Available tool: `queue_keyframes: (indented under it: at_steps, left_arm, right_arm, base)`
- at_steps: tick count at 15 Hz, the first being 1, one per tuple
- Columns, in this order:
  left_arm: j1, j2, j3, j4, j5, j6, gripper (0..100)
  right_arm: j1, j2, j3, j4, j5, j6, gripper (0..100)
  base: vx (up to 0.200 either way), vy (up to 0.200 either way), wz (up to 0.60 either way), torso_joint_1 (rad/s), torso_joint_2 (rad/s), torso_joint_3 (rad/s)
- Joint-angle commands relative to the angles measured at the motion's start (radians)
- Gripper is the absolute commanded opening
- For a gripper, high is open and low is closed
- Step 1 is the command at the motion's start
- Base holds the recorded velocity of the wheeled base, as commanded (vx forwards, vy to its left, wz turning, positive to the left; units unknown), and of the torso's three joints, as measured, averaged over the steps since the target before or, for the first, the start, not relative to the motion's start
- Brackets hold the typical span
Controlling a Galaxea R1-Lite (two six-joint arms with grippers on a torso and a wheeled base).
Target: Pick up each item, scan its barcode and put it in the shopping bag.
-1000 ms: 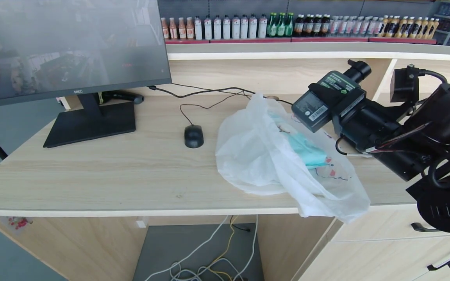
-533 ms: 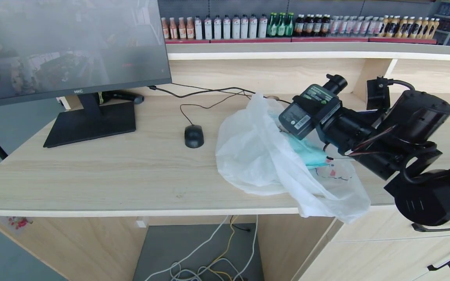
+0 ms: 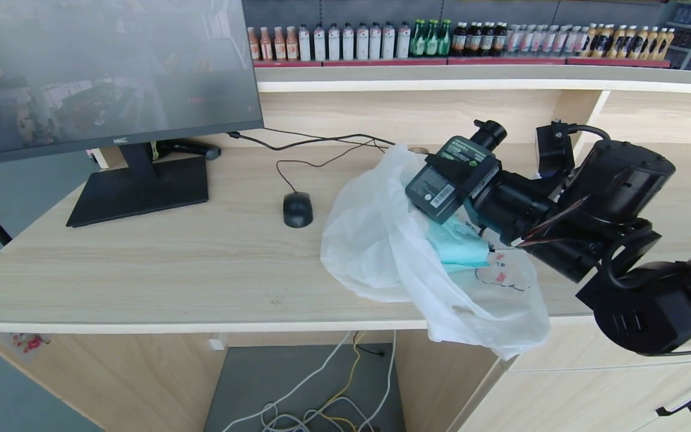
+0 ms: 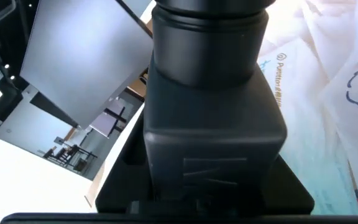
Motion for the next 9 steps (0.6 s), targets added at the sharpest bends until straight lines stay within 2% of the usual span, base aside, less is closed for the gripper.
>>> queue_keyframes:
  at_steps: [1,5,9]
  left_arm:
    - [-0.001,0.000,0.000,0.000,0.000,-0.001,100]
    - [-0.001,0.000,0.000,0.000,0.000,-0.001,100]
    - [-0.001,0.000,0.000,0.000,0.000,-0.001,100]
  right_arm:
    - [-0.005,-0.021,-0.040,0.036,0.000,0.000,0]
    - [0.005,-0.088,-0.094,0.248,0.000,-0.006,0]
    - [0.040,-0.130,-0.103,0.346,-0.002,-0.008,0]
  base:
    - [0.000,0.000,0.00,0.000,0.00,0.000]
    - [0.000,0.000,0.00,0.000,0.00,0.000]
    - [0.000,0.000,0.00,0.000,0.00,0.000]
